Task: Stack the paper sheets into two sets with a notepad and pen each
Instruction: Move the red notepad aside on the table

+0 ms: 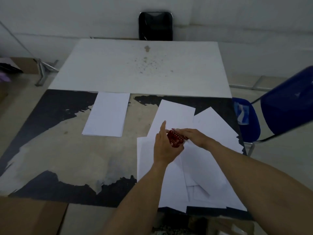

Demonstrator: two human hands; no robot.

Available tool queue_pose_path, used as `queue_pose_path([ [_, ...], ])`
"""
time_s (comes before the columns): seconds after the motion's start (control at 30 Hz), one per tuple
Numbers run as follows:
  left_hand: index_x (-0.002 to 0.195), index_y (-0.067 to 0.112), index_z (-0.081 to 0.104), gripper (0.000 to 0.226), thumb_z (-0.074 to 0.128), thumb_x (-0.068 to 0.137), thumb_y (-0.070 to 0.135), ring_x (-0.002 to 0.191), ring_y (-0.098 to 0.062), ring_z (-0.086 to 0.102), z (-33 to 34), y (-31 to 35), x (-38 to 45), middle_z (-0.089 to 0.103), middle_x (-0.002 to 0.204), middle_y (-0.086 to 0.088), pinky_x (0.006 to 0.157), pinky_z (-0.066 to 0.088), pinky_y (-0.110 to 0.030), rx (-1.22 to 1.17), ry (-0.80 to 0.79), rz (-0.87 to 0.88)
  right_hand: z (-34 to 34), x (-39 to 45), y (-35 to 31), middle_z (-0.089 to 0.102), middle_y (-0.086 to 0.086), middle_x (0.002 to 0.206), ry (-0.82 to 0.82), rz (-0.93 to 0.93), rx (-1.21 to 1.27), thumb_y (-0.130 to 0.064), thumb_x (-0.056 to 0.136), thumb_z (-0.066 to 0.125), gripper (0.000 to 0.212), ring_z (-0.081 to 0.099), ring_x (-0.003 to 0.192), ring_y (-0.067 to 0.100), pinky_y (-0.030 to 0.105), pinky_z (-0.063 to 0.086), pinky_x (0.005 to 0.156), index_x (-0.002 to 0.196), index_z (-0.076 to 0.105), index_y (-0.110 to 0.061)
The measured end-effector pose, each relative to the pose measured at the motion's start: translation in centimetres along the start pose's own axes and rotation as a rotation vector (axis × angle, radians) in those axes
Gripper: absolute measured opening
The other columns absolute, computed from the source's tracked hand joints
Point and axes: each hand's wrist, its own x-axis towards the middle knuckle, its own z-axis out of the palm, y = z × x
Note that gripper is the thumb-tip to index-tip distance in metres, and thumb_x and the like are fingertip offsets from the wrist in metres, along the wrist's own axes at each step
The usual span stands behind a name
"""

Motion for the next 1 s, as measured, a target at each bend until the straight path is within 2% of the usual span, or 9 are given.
queue_pose_path([
  [0.07,0.153,0.030,0.014,0.111,0.081,0.068,0.054,0.120,-0.015,0.052,-1.1,0.8,1.2,0.051,0.133,0.005,0.096,0.049,-0.028,-0.043,0.062,0.040,-0.1,-0.1,-2.1,0.069,-0.004,0.121,-0.023,0.011,0.013,-0.062,0.089,0.060,0.053,0.061,0.114,0.016,0.039,0.045,0.105,0.125,0.067,-0.024],
  [0.17,0.153,0.026,0.015,0.110,0.083,0.069,0.048,0.121,-0.014,0.050,-2.5,1.3,2.6,0.051,0.134,0.003,0.095,0.049,-0.027,-0.060,0.102,0.065,0.1,1.0,-4.1,0.074,0.002,0.102,0.036,-0.054,-0.037,-0.029,0.089,0.074,0.026,0.068,0.101,0.023,0.042,0.056,0.093,0.112,0.072,-0.018],
  [0.27,0.153,0.027,0.011,0.117,0.084,0.066,0.054,0.122,-0.015,0.051,-3.8,0.6,3.4,0.051,0.135,0.004,0.094,0.051,-0.029,-0.065,0.133,0.027,0.9,2.4,-6.3,0.076,0.005,0.096,0.054,-0.117,-0.060,-0.013,0.086,0.076,0.017,0.072,0.093,0.023,0.042,0.063,0.082,0.103,0.075,-0.015],
  [0.33,0.153,0.028,0.007,0.122,0.083,0.063,0.058,0.122,-0.015,0.051,-4.5,-0.5,3.5,0.051,0.136,0.004,0.094,0.052,-0.032,-0.036,0.152,-0.014,1.5,3.2,-7.7,0.075,0.008,0.099,0.060,-0.138,-0.041,-0.010,0.086,0.076,0.021,0.073,0.092,0.025,0.040,0.064,0.075,0.107,0.075,-0.011],
  [0.47,0.152,0.030,0.002,0.117,0.082,0.069,0.042,0.120,-0.015,0.055,-6.8,-4.4,3.8,0.056,0.132,0.007,0.090,0.055,-0.032,-0.022,0.207,-0.143,3.3,6.0,-11.1,0.075,0.013,0.102,0.039,-0.145,-0.035,-0.013,0.084,0.080,0.031,0.075,0.086,0.025,0.036,0.063,0.071,0.113,0.071,-0.007],
  [0.57,0.152,0.031,0.001,0.115,0.080,0.070,0.043,0.119,-0.014,0.055,-9.1,-7.3,4.7,0.055,0.133,0.006,0.089,0.056,-0.033,-0.041,0.249,-0.200,6.0,8.5,-13.8,0.075,0.011,0.101,-0.020,-0.153,-0.042,-0.015,0.082,0.082,0.034,0.075,0.085,0.024,0.033,0.062,0.068,0.113,0.070,-0.008],
  [0.8,0.154,0.023,0.006,0.115,0.082,0.069,0.035,0.115,-0.018,0.050,-17.9,-14.8,9.7,0.060,0.121,0.005,0.084,0.052,-0.032,-0.039,0.351,-0.282,14.5,16.3,-21.7,0.074,0.014,0.099,-0.103,-0.179,-0.080,-0.014,0.083,0.081,0.030,0.075,0.084,0.027,0.039,0.063,0.069,0.111,0.068,-0.012],
  [0.9,0.154,0.024,0.006,0.116,0.082,0.067,0.034,0.116,-0.018,0.047,-22.1,-18.1,12.4,0.059,0.121,0.002,0.084,0.052,-0.034,-0.010,0.400,-0.319,18.4,20.0,-25.5,0.074,0.015,0.094,-0.094,-0.180,-0.124,-0.011,0.087,0.076,0.024,0.075,0.083,0.029,0.041,0.062,0.071,0.110,0.069,-0.011],
  [1.0,0.153,0.025,0.008,0.115,0.082,0.066,0.035,0.113,-0.018,0.048,-26.1,-22.1,16.3,0.059,0.119,0.003,0.084,0.050,-0.032,0.019,0.457,-0.360,22.7,24.8,-29.7,0.074,0.015,0.086,-0.054,-0.183,-0.162,-0.002,0.085,0.067,0.022,0.070,0.073,0.023,0.040,0.060,0.072,0.104,0.074,-0.011],
])
